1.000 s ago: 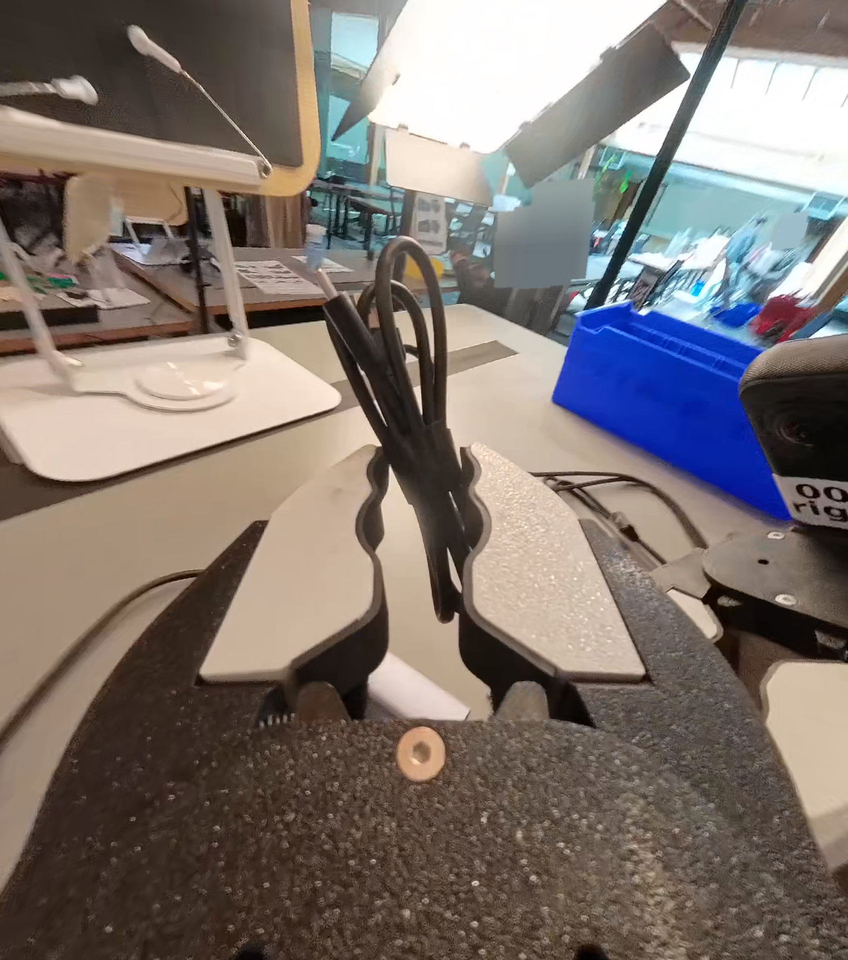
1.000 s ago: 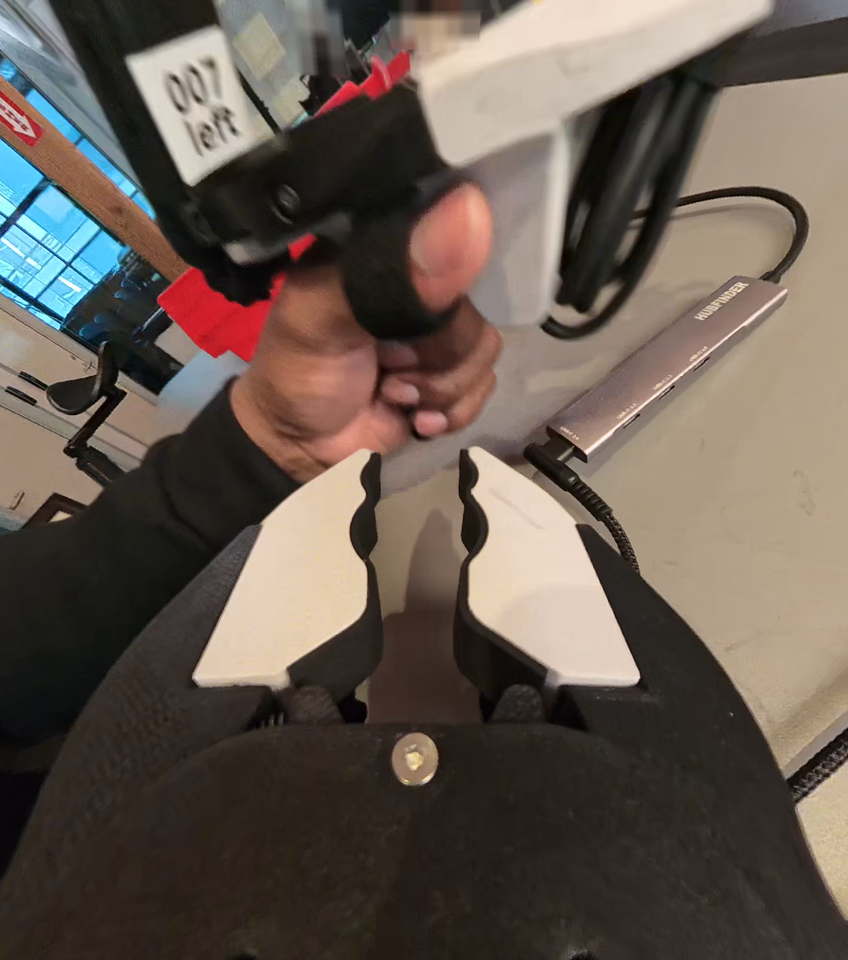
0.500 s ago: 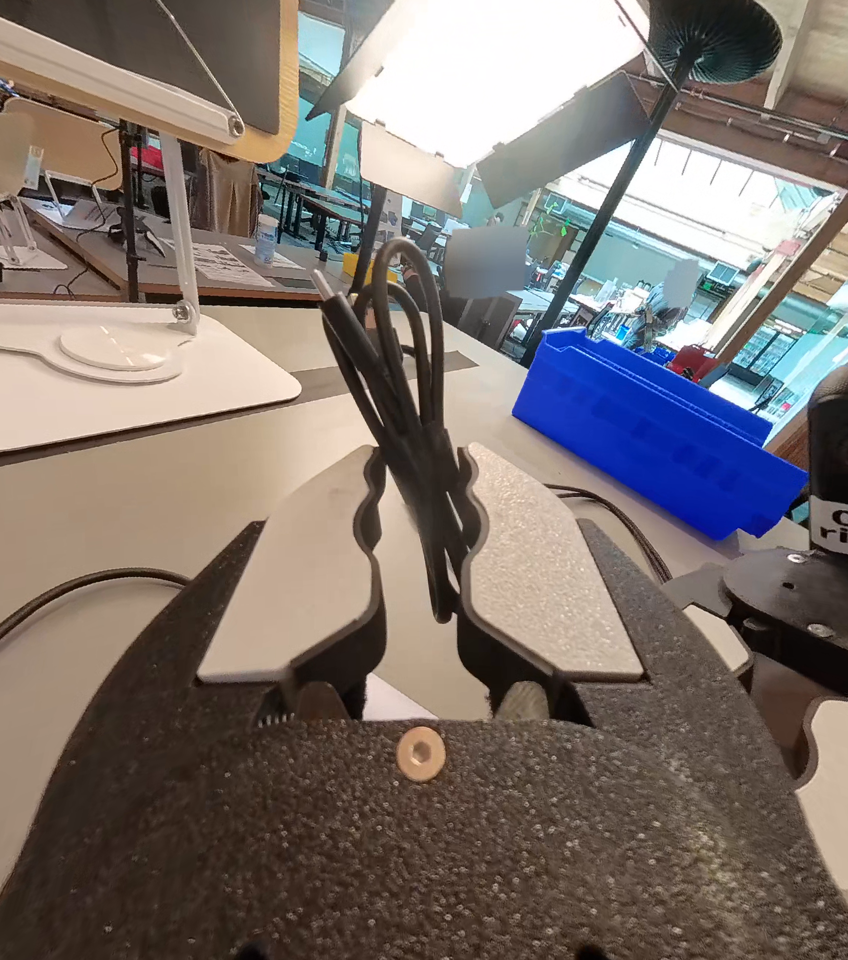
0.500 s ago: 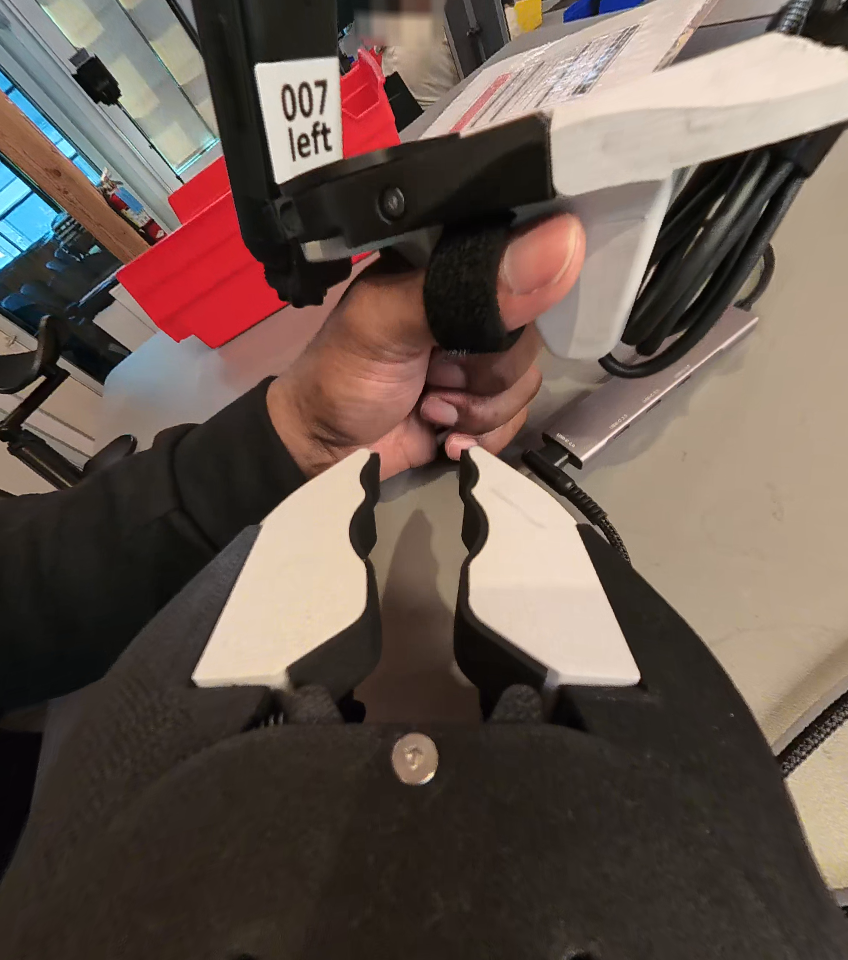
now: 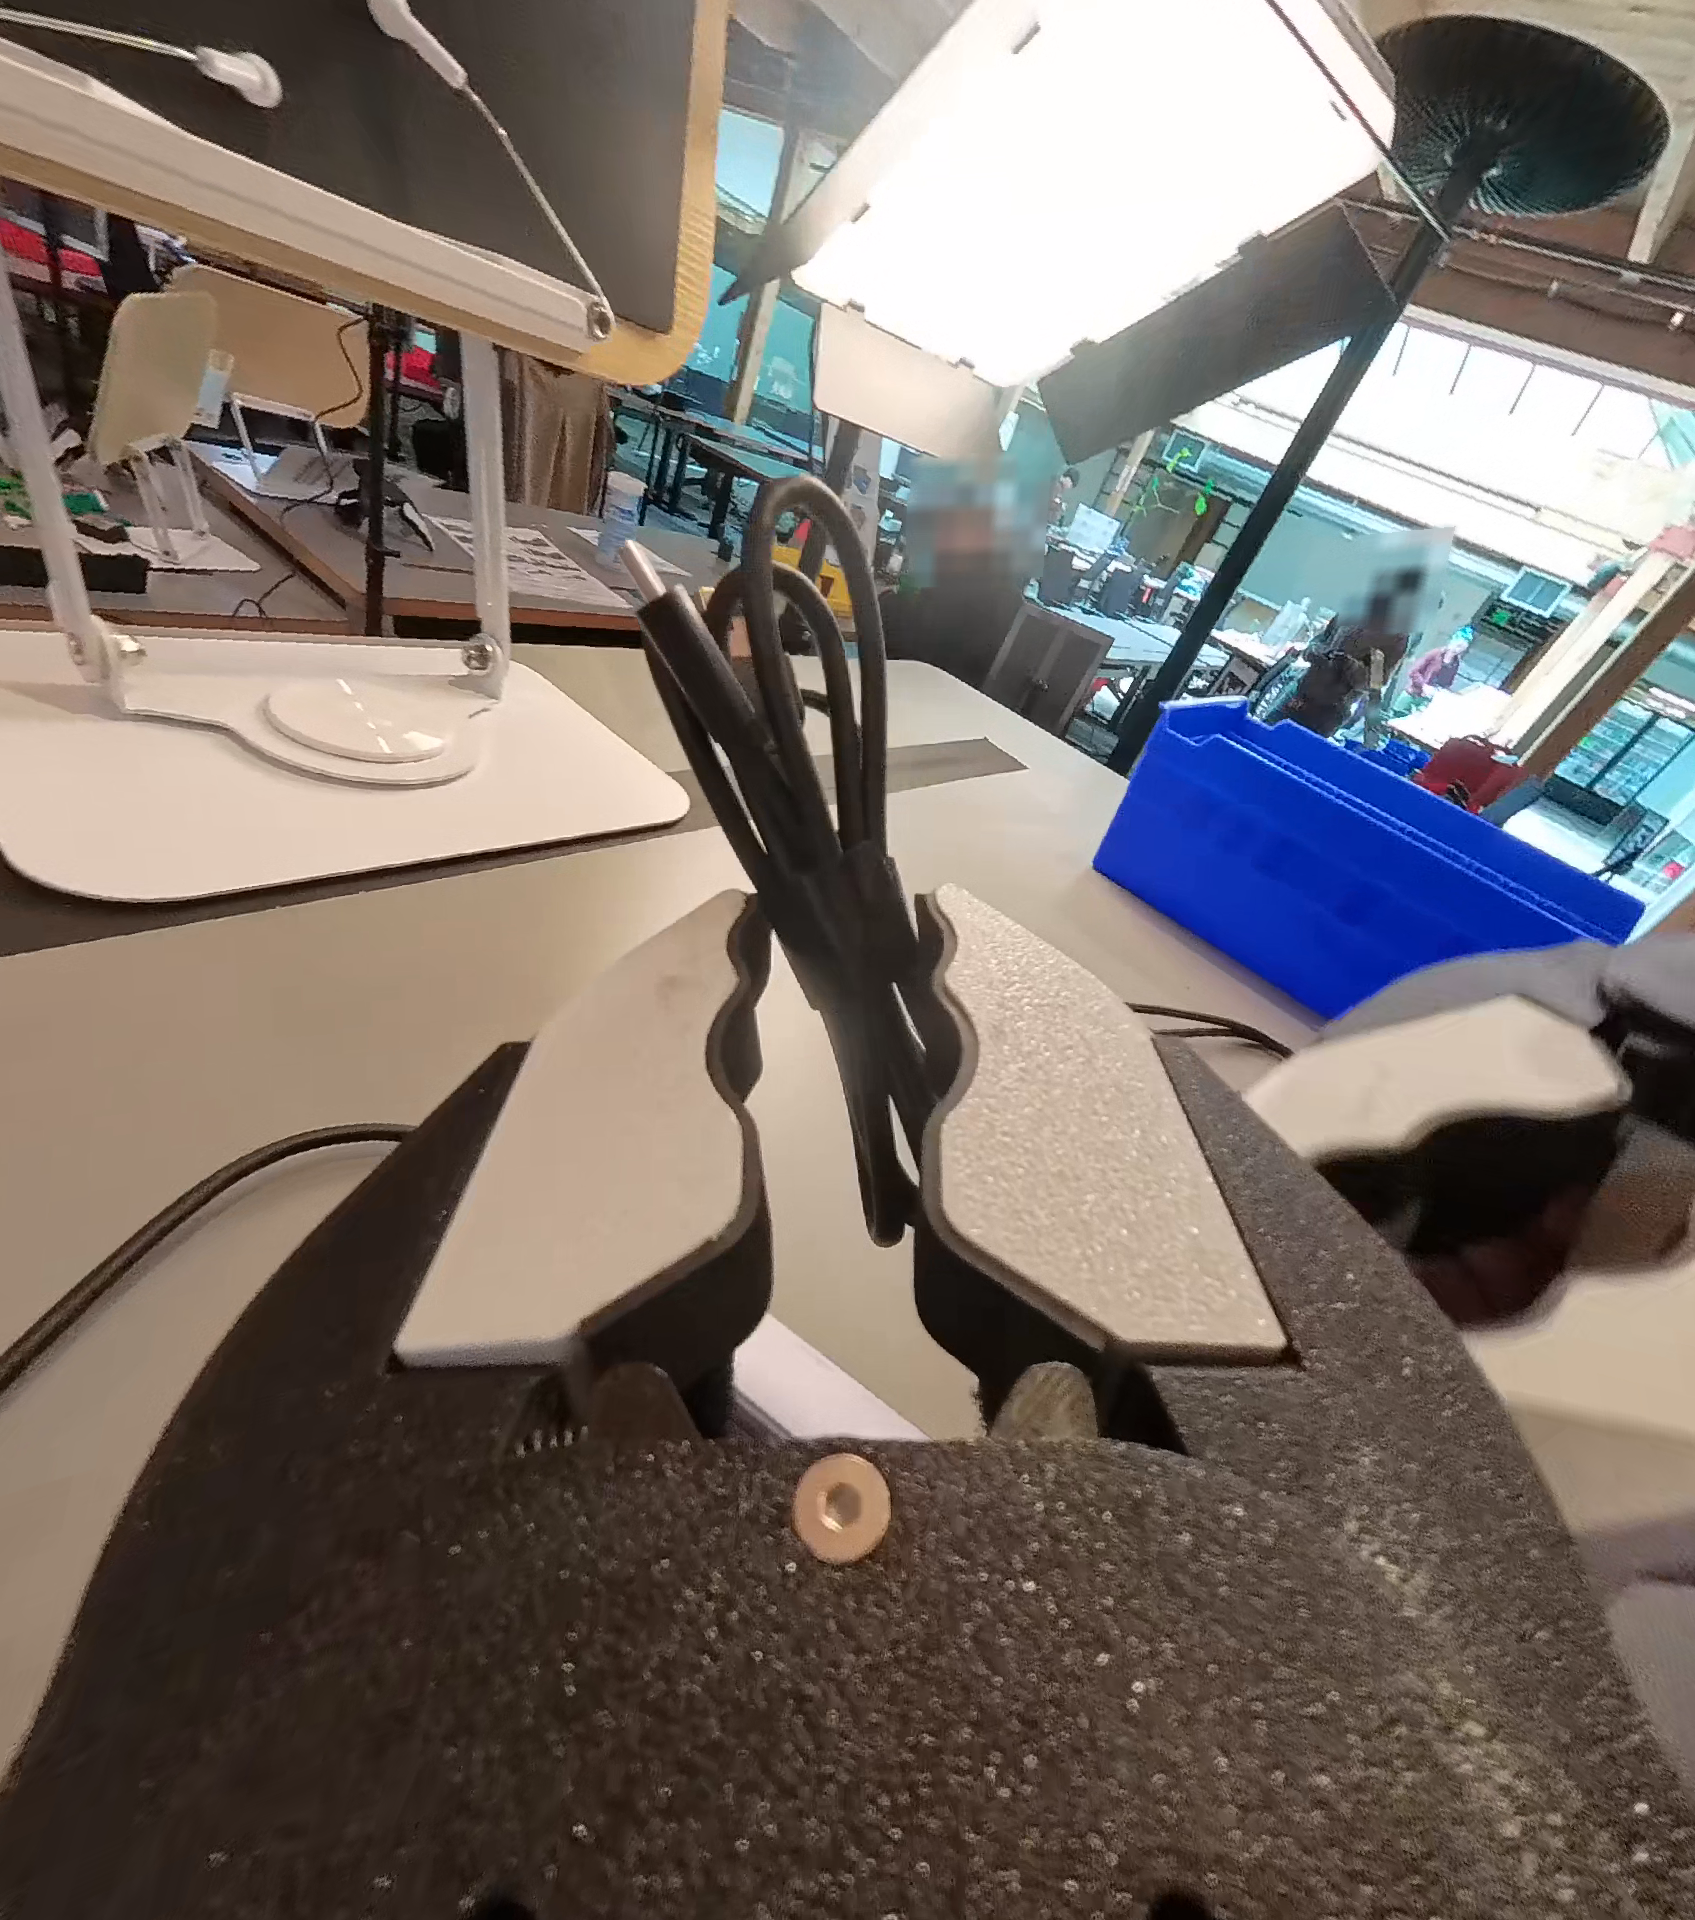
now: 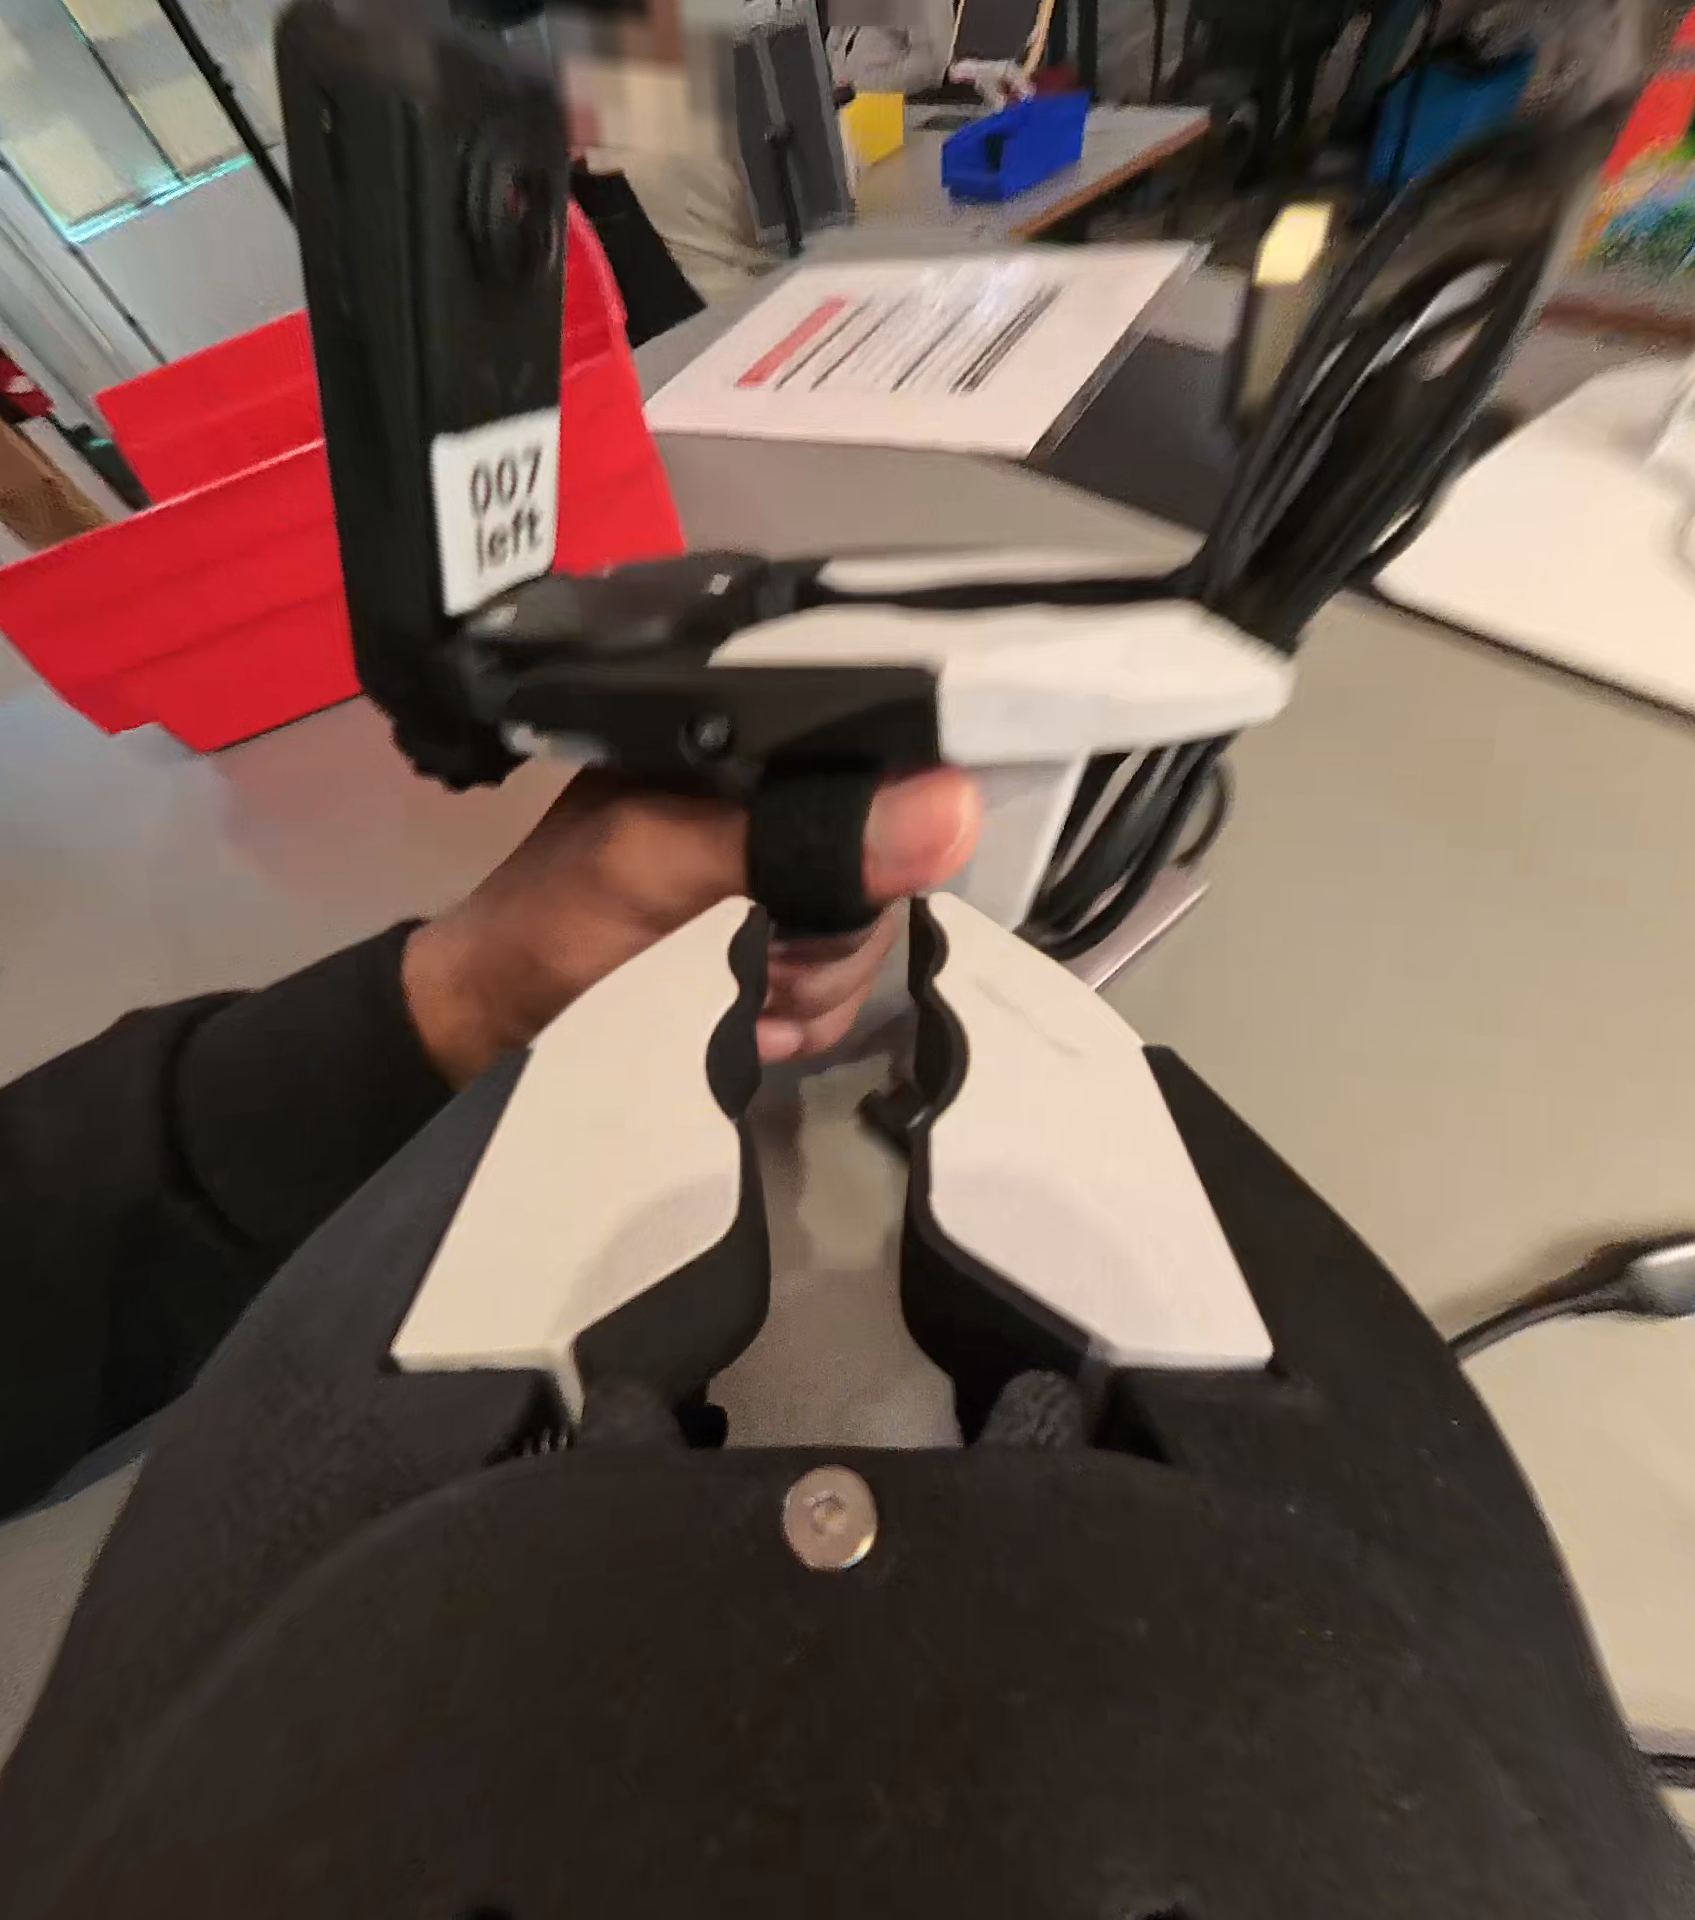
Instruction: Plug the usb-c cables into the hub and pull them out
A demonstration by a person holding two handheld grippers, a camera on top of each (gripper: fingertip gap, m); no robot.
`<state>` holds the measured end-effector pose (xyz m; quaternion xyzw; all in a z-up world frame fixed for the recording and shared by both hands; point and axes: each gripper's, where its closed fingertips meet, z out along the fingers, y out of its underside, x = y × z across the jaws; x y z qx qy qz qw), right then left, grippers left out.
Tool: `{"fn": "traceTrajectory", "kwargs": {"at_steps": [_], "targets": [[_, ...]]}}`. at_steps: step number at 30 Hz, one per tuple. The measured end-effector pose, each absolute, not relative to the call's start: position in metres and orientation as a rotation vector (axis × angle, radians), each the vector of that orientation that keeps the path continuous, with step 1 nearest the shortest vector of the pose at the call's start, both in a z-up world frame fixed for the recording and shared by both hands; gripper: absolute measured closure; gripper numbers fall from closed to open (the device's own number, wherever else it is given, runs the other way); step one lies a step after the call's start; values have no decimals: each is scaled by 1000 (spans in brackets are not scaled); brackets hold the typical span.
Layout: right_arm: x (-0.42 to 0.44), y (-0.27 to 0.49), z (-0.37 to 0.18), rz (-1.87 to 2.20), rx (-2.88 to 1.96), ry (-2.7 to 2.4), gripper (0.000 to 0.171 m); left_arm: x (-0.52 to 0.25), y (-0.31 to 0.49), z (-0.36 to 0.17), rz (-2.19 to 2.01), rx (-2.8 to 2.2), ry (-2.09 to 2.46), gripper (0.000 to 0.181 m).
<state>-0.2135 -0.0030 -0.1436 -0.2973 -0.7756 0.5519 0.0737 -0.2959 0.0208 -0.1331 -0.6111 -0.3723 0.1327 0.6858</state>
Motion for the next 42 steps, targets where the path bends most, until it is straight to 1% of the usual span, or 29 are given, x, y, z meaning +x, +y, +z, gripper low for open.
{"fn": "traceTrajectory", "kwargs": {"at_steps": [1,3,5,12,16,23,26,34,38,42], "targets": [[-221,-2,-138,1649,-841,-2317,143,-298,17,-133,302,-1360,-851,153],[-233,0,-137,1671,-790,-2287,132,-301,10,-135,307,-1347,-884,154],[-242,10,-137,1770,-806,-2176,141,-300,9,-135,294,-1342,-878,153],[-264,62,-117,2004,-802,-1867,143,-292,27,-135,235,-1401,-793,153],[-273,78,-105,2127,-830,-1769,142,-286,38,-133,227,-1416,-747,154],[-276,73,-104,2083,-774,-1778,143,-287,44,-137,340,-1478,-752,153],[-272,68,-102,2004,-694,-1782,143,-288,45,-138,375,-1499,-755,153],[-274,37,-65,1841,-526,-1773,143,-289,48,-147,563,-1637,-709,154],[-281,23,-76,1723,-552,-1873,142,-286,51,-152,632,-1701,-661,154],[-294,31,-95,1655,-662,-1912,139,-285,56,-154,686,-1747,-612,154]]}}
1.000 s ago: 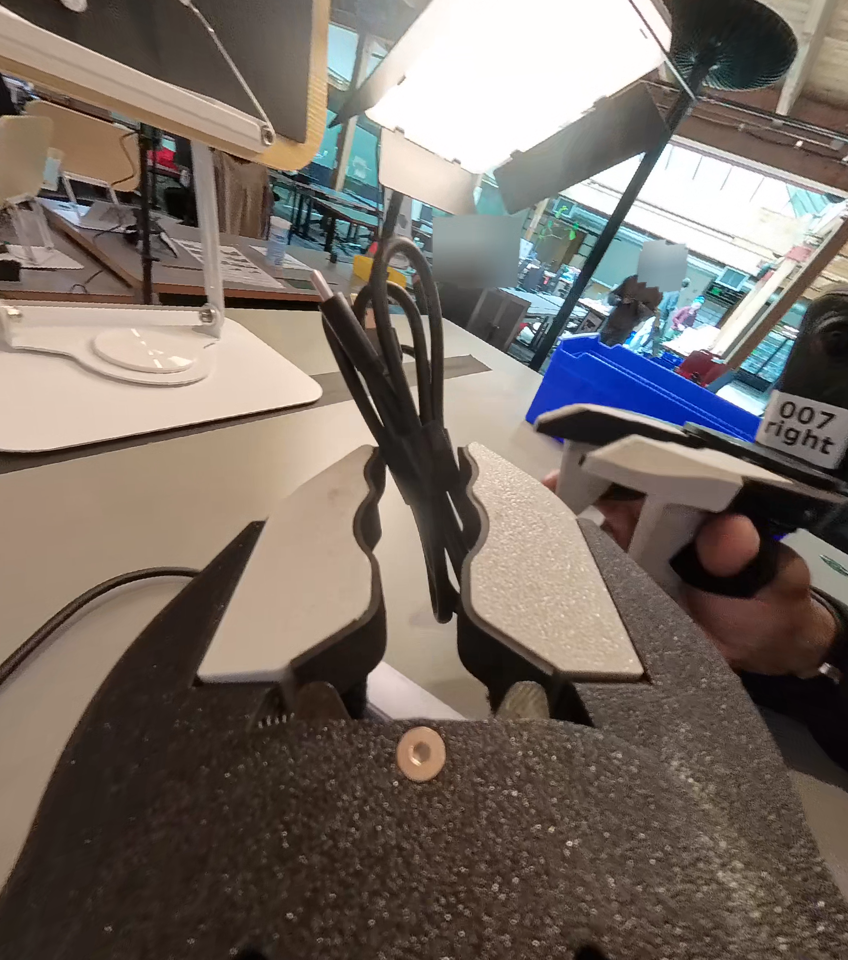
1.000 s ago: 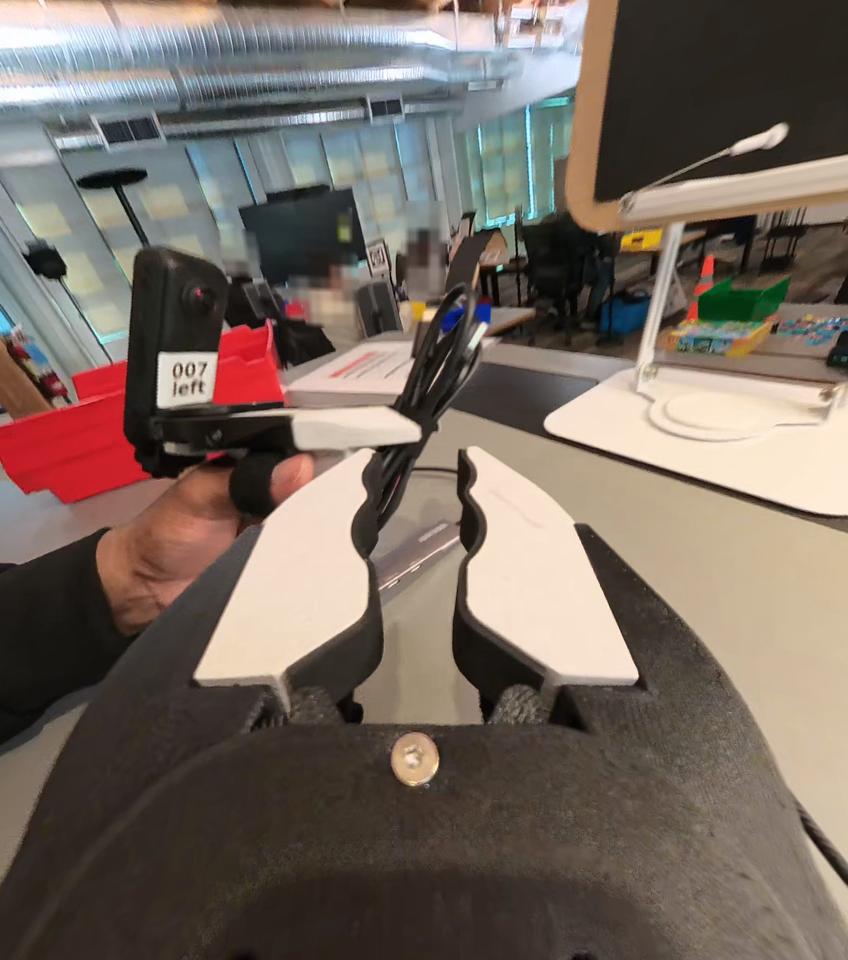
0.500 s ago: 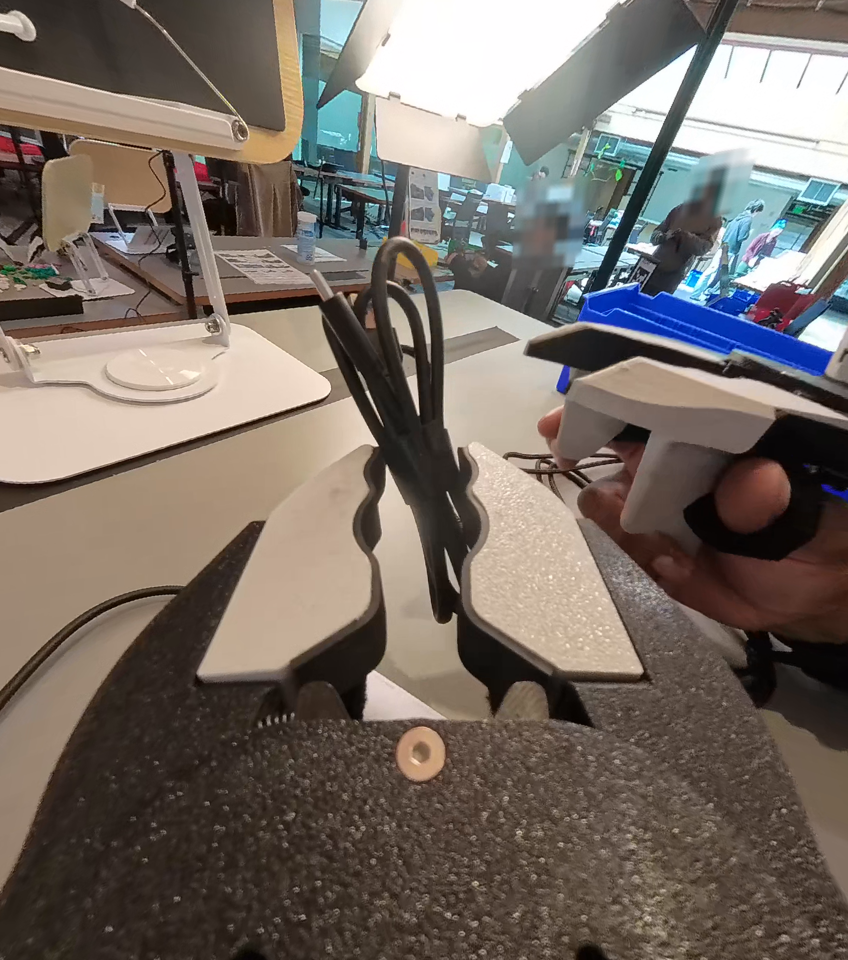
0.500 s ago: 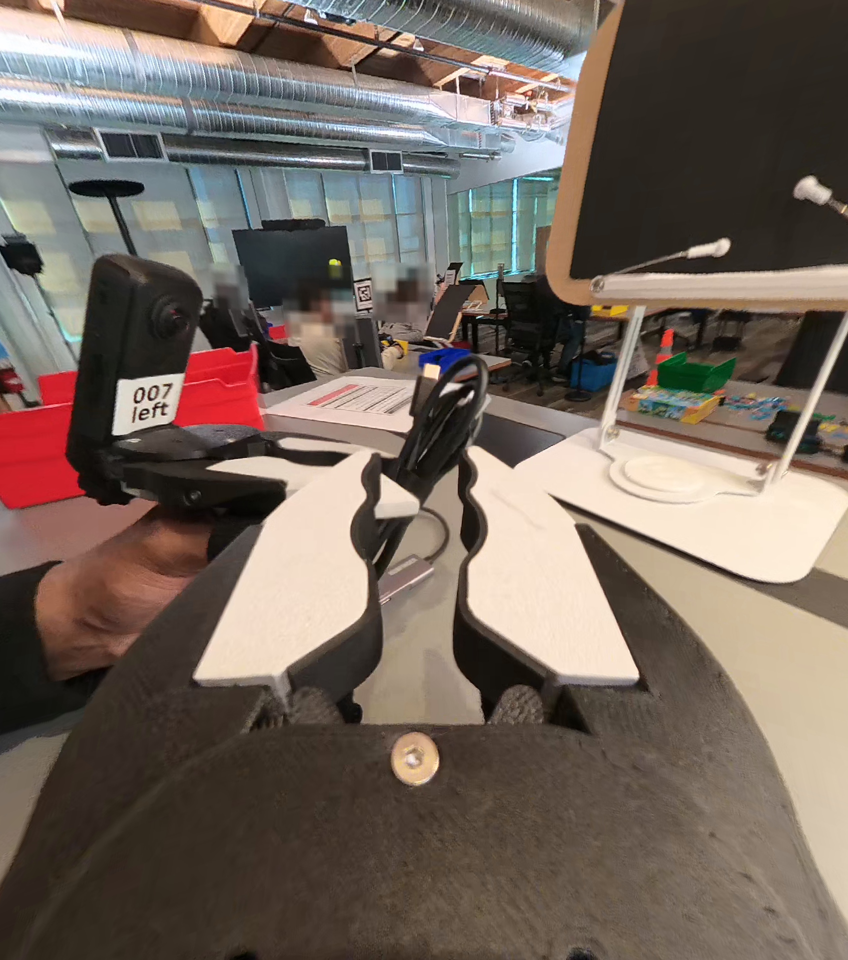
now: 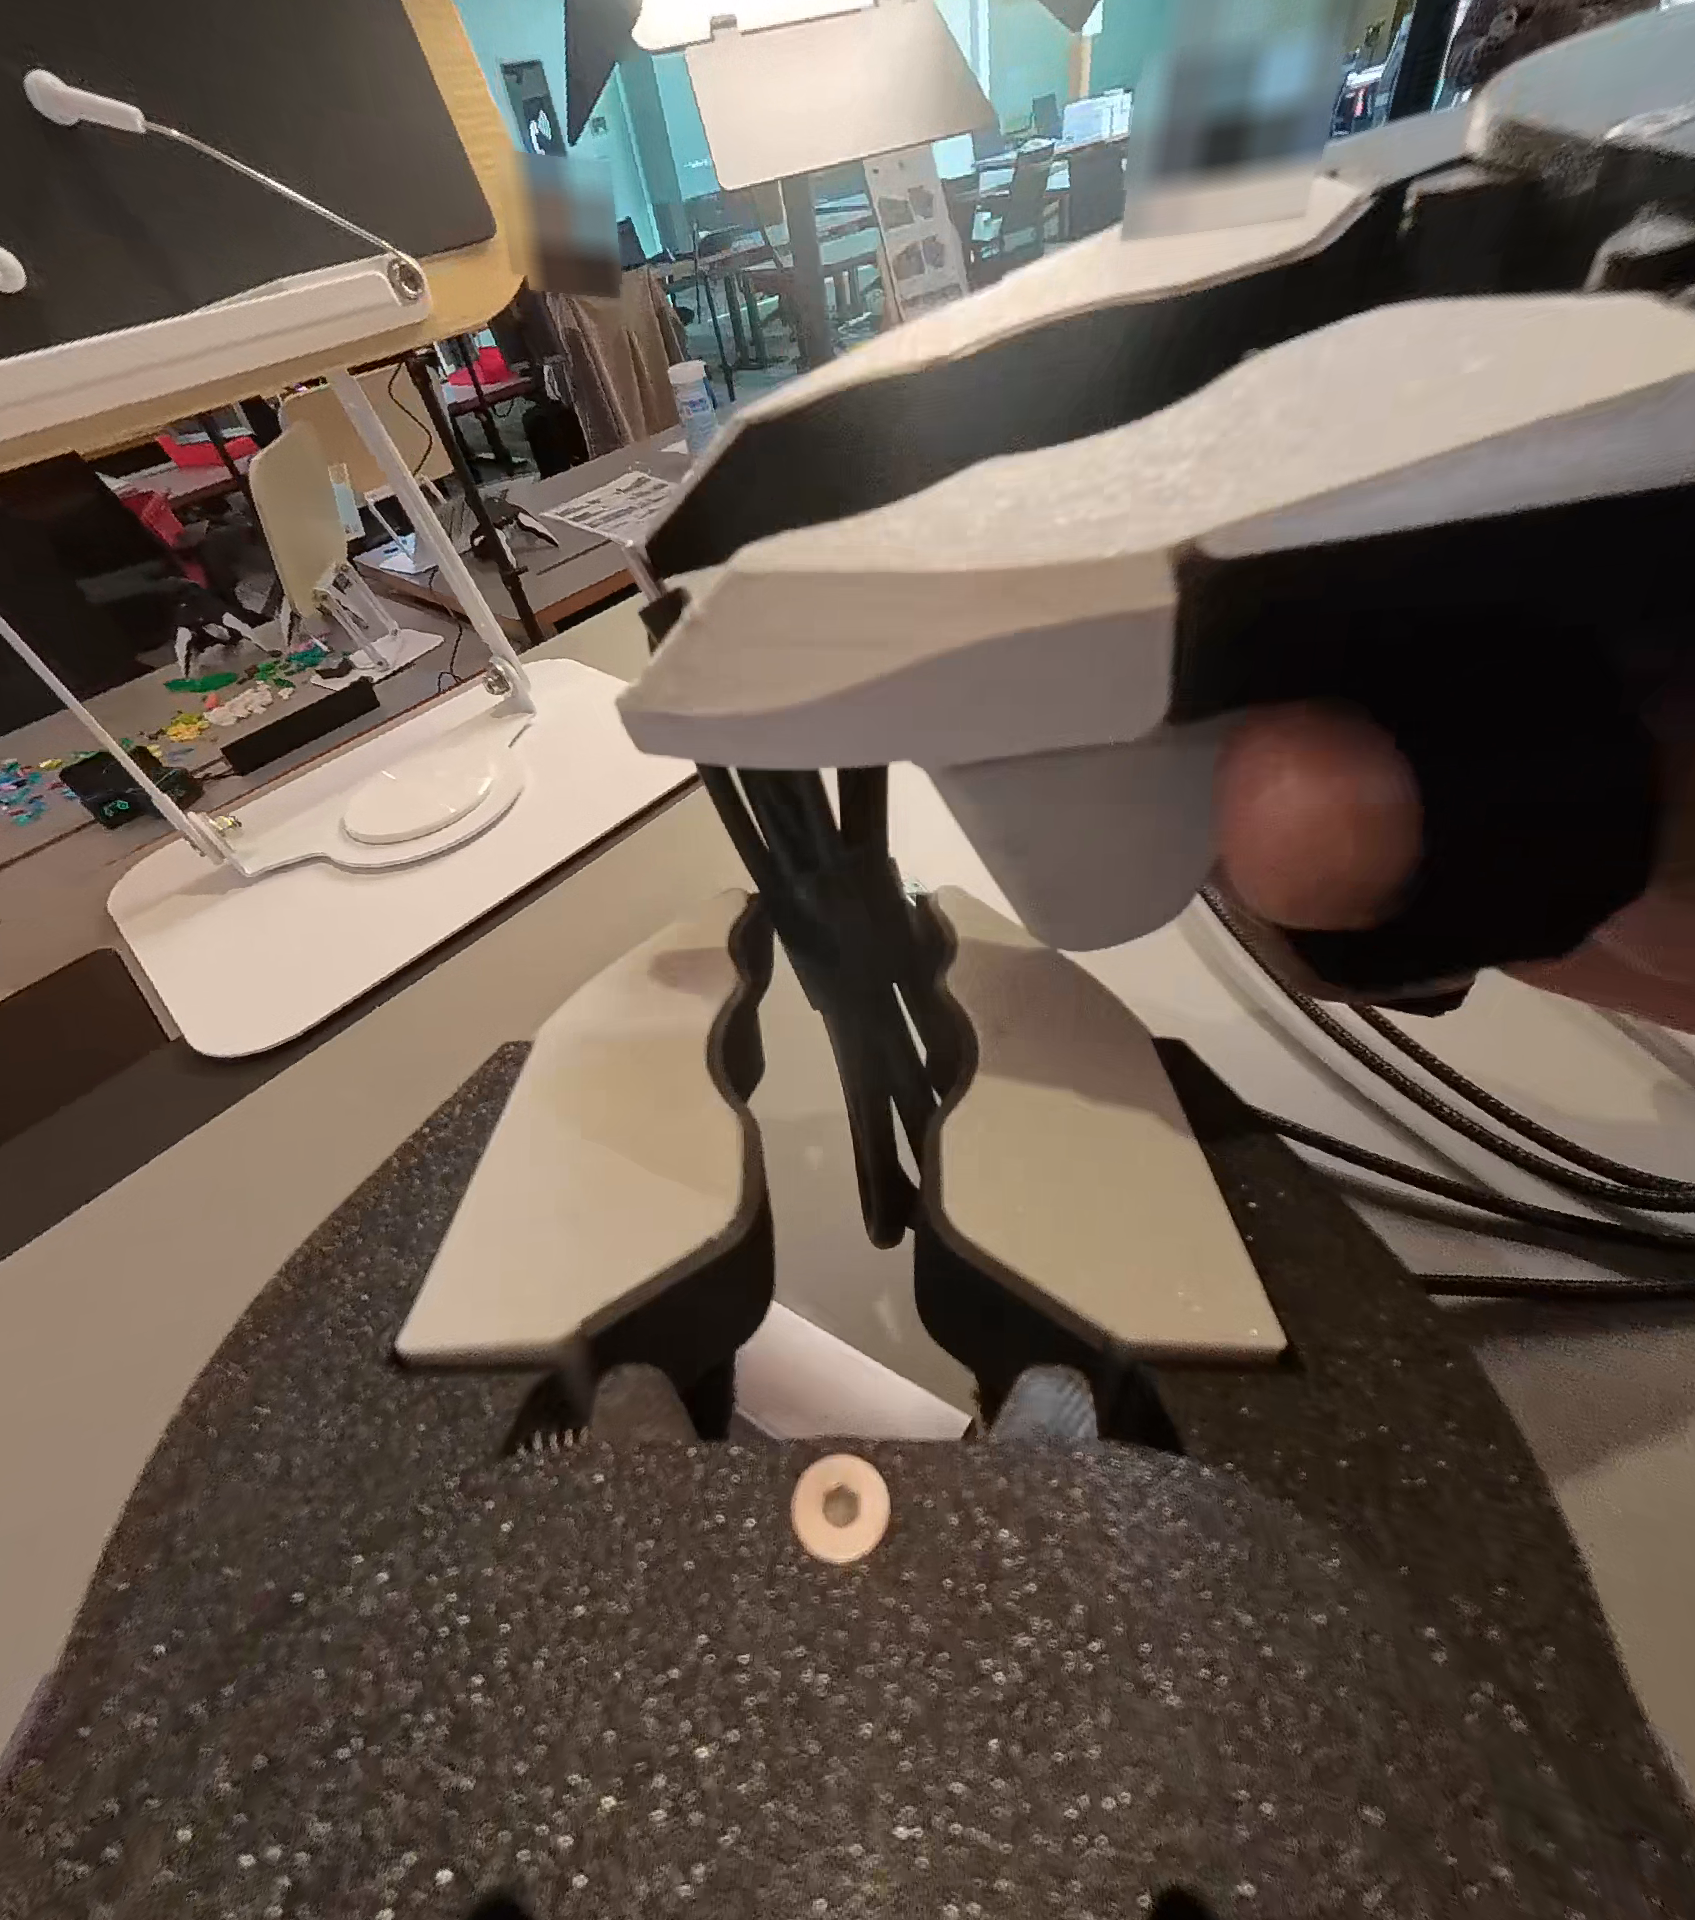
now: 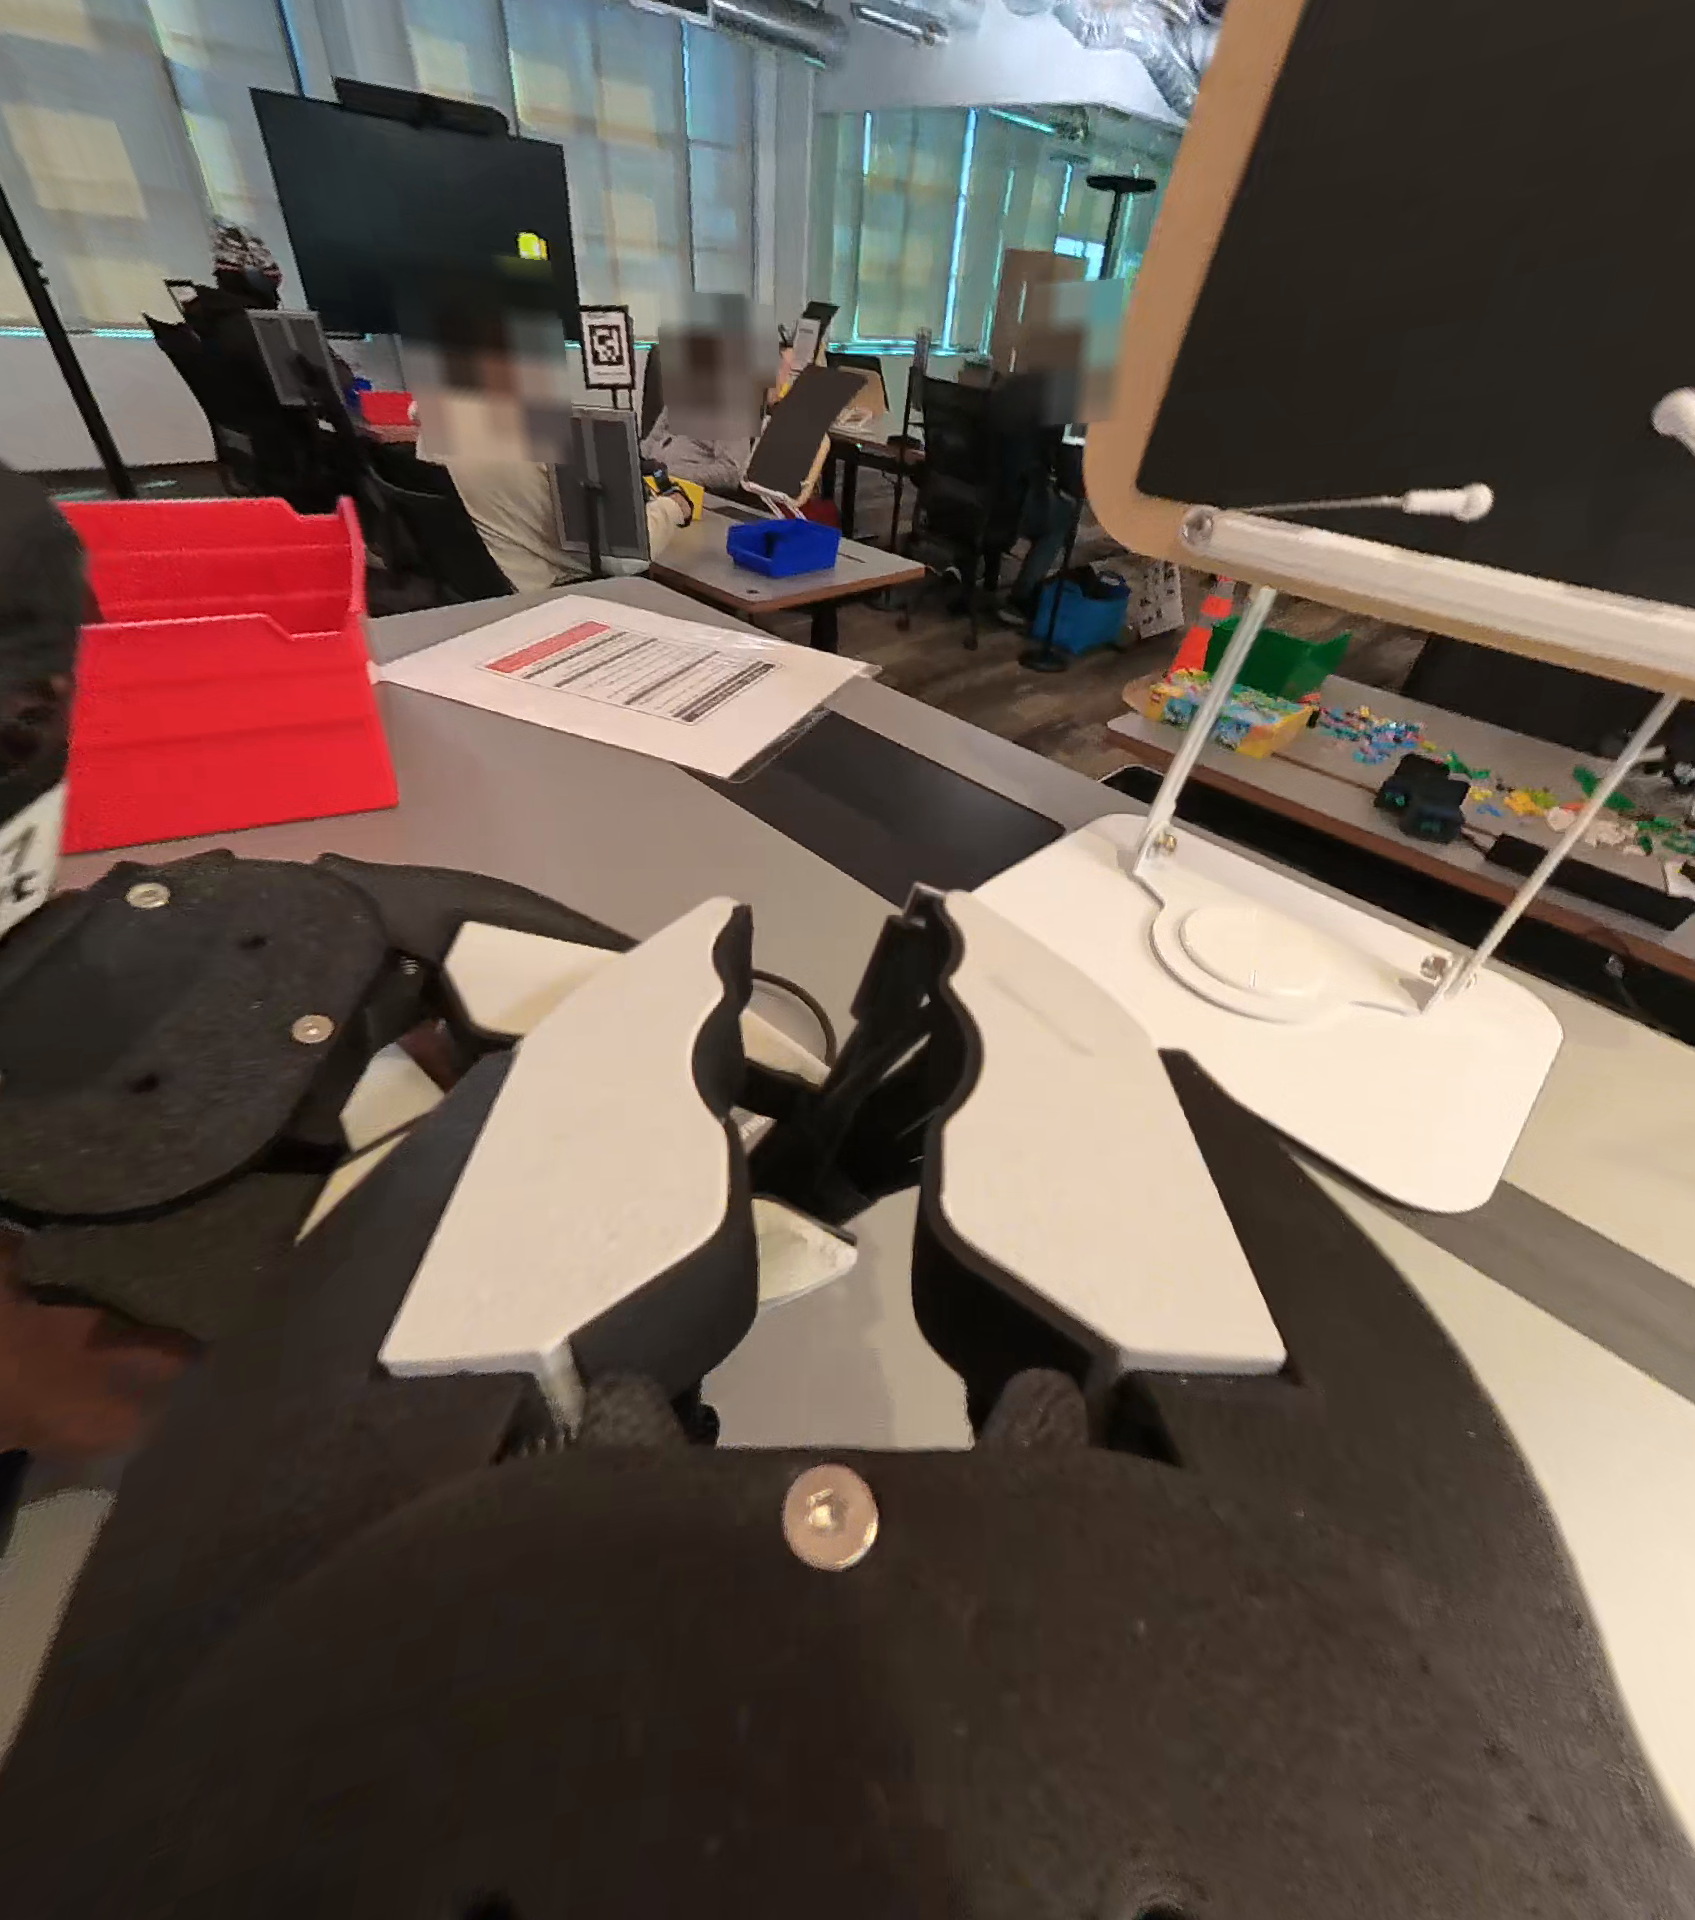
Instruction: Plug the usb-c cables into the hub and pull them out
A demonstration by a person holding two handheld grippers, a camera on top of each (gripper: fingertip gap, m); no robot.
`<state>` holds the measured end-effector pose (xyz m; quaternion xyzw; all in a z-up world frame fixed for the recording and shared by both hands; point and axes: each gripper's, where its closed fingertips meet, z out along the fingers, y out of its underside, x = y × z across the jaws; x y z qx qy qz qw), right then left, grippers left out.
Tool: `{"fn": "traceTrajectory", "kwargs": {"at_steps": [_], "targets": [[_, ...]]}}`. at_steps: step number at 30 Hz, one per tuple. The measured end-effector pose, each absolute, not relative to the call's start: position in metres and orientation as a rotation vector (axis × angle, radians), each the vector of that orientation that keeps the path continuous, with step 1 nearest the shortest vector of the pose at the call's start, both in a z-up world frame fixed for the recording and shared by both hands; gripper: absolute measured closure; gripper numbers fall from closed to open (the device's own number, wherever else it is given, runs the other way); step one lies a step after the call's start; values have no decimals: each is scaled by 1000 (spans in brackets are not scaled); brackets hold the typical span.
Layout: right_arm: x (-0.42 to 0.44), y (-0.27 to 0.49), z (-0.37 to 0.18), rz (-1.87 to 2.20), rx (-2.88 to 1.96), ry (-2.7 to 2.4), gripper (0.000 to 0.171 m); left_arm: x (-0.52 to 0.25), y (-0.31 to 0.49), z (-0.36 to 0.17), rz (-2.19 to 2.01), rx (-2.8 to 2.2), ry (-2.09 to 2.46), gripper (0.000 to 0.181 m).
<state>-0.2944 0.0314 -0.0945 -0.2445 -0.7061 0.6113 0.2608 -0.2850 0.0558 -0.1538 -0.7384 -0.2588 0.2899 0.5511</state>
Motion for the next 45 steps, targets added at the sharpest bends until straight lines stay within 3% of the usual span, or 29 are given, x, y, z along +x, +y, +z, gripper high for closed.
{"fn": "traceTrajectory", "kwargs": {"at_steps": [17,23,36,45], "targets": [[-311,56,-124,1511,-717,-2040,137,-284,56,-154,782,-1799,-562,158],[-303,51,-116,1570,-629,-2009,149,-289,52,-159,751,-1813,-616,159],[-288,49,-117,1854,-686,-2156,153,-286,55,-166,808,-1897,-539,159],[-289,53,-125,1802,-691,-2209,158,-284,58,-171,814,-1933,-503,159]]}}
